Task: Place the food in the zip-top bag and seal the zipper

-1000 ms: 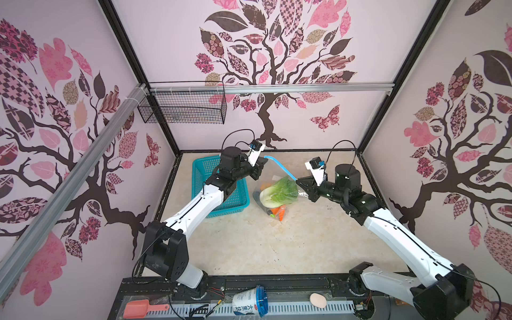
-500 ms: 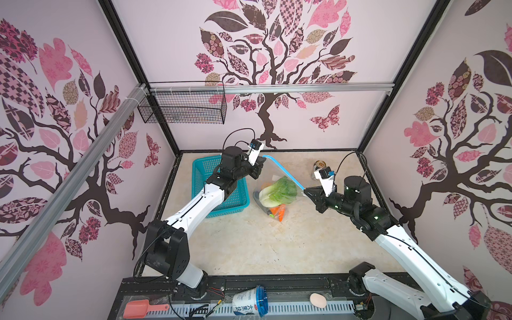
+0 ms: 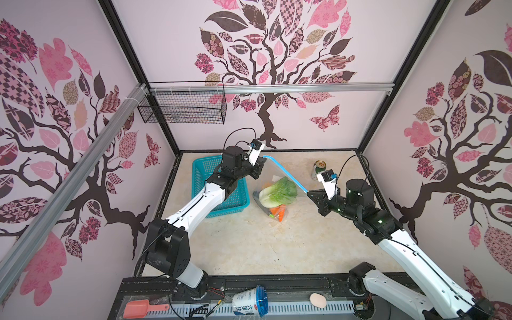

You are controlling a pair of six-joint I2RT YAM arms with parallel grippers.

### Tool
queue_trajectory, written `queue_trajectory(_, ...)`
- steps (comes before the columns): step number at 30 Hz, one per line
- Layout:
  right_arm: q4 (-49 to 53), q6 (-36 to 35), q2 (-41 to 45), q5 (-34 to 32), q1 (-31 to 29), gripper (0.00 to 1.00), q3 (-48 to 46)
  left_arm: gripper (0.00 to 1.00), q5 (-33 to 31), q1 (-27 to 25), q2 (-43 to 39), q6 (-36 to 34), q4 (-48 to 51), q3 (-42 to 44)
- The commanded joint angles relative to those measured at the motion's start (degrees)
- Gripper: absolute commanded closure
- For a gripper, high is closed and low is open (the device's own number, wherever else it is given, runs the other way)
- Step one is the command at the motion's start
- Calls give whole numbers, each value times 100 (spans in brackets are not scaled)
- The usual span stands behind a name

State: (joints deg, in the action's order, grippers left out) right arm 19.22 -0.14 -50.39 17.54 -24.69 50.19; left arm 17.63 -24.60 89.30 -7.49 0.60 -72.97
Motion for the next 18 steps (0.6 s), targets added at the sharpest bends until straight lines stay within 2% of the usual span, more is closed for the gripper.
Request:
queue_trajectory(1,596,-112,174,-136,4,100,199,100,-662,252,105,10,-96,-308)
queue_trajectory(6,592,-135,237,-40,-1,100,141,100,-350,224,123,-121,-36,-340)
queue_trajectory(10,-380,175,189,329,3,100,-28,100,129,1,128,-456,65,-316)
queue_trajectory(11,-662,225,180,383,-1,93,-80,100,135,-66,132,-552,107,-318)
queue_trajectory(13,-1463,355,133,404,-1,51,-212,100,136,-210,150,-708,168,-310)
queue_trajectory(14,-1758,338,92,431,4,40,-252,100,150,-258,158,-731,177,-314)
queue_trajectory(15,-2063,283,25,455,-1,35,-272,100,194,-300,167,-736,177,-313)
queue_trajectory(18,-2422,26,-356,437,-1,33,-69,100,282,-380,192,-695,169,-314)
